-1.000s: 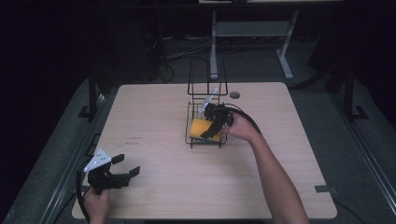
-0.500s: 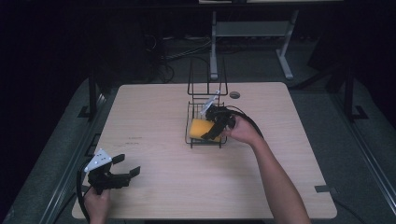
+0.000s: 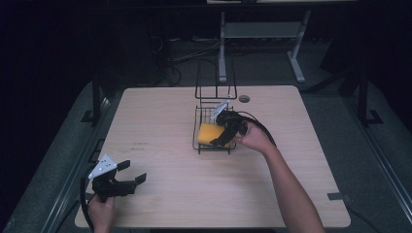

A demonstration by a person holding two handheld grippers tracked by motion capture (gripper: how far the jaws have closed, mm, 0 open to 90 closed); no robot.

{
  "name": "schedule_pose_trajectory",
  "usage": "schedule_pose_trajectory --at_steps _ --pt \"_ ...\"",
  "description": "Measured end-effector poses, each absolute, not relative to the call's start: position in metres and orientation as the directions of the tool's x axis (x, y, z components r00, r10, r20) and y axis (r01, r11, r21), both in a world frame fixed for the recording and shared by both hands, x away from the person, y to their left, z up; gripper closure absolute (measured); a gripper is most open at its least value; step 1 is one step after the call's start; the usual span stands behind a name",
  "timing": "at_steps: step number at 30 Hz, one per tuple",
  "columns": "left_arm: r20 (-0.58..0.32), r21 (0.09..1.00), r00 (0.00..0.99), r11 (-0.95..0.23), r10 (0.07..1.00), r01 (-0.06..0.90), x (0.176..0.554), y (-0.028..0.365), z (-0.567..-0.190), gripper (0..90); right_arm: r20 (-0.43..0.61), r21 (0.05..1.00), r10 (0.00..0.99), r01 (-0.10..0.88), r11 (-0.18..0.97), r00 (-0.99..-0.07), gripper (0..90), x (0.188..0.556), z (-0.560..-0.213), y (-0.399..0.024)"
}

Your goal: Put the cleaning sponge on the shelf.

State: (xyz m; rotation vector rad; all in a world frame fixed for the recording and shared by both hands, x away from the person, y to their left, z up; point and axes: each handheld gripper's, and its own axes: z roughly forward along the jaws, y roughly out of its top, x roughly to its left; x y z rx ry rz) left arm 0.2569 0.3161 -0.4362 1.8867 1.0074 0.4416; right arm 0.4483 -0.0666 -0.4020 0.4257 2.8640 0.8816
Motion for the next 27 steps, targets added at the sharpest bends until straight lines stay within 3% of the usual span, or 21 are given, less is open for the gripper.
schedule_pose_trajectory --at_steps 27 --pt "-0.099 0.852 0.603 -0.245 0.792 0.463 0.258 0.314 -0.436 14.1 -0.030 0.615 0.320 0.235 0.753 -0.947 14.8 0.440 -0.394 -0.080"
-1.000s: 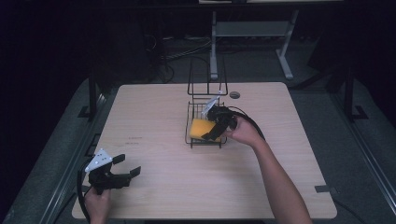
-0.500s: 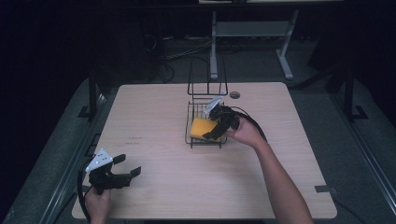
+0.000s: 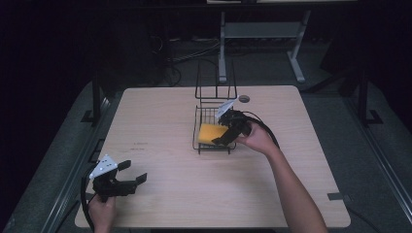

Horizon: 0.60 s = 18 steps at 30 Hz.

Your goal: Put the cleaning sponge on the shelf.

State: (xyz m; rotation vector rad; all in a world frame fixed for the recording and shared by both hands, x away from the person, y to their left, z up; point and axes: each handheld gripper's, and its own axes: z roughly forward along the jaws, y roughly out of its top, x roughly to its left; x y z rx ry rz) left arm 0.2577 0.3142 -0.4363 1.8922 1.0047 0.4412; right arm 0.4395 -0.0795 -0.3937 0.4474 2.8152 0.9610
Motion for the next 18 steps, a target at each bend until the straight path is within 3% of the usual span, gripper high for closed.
schedule_pose_trajectory --at_steps 18 --pt "-0.095 0.848 0.608 -0.256 0.788 0.464 0.258 0.310 -0.436 14.0 -0.036 0.646 0.314 0.218 0.731 -0.949 14.8 0.415 -0.394 -0.098"
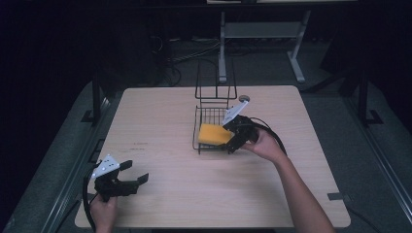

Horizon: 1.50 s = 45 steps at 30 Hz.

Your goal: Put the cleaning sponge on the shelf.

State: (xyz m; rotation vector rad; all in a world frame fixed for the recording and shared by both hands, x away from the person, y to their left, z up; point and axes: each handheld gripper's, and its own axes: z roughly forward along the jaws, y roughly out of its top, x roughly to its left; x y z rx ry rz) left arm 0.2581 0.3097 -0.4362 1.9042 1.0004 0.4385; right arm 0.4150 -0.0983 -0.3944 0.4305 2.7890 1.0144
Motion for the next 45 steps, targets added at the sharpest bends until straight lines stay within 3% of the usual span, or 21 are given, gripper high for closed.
schedule_pose_trajectory --at_steps 45 --pt "-0.079 0.846 0.621 -0.277 0.780 0.456 0.255 0.305 -0.437 14.0 -0.021 0.624 0.349 0.261 0.737 -0.937 14.9 0.338 -0.424 -0.162"
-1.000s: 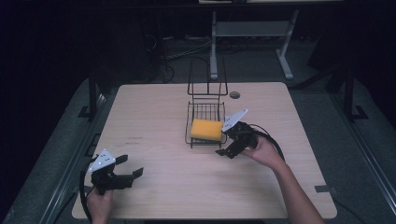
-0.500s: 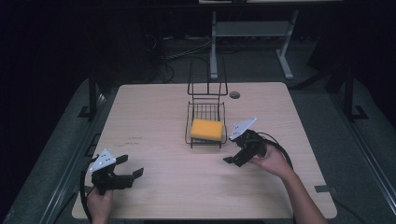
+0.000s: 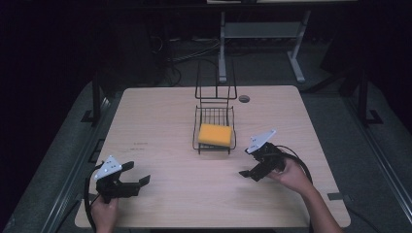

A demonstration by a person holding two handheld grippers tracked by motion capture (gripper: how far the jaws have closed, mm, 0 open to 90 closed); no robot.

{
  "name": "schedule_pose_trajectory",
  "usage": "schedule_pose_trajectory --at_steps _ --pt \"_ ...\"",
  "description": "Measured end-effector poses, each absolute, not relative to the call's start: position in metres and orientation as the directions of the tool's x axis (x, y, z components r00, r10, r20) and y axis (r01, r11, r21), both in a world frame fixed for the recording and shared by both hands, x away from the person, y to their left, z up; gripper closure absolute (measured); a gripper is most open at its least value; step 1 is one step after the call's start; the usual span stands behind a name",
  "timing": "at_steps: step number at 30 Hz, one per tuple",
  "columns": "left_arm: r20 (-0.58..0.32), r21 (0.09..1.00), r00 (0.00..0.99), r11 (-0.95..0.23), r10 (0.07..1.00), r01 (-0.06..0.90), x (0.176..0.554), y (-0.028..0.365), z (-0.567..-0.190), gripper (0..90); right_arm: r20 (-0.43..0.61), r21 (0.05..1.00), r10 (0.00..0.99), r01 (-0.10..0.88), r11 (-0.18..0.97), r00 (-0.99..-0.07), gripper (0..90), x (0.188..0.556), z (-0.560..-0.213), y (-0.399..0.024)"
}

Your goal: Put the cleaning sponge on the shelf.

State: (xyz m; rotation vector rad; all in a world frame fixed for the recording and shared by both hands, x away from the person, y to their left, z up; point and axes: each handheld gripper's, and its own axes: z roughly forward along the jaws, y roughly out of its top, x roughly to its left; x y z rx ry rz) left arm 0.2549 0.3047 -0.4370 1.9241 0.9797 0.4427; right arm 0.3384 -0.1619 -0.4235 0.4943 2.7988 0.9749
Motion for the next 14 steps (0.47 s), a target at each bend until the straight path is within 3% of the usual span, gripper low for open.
schedule_pose_trajectory --at_steps 14 --pt "-0.075 0.843 0.628 -0.287 0.775 0.455 0.254 0.303 -0.437 14.0 -0.079 0.644 0.382 0.245 0.725 -0.921 14.8 0.297 -0.416 -0.184"
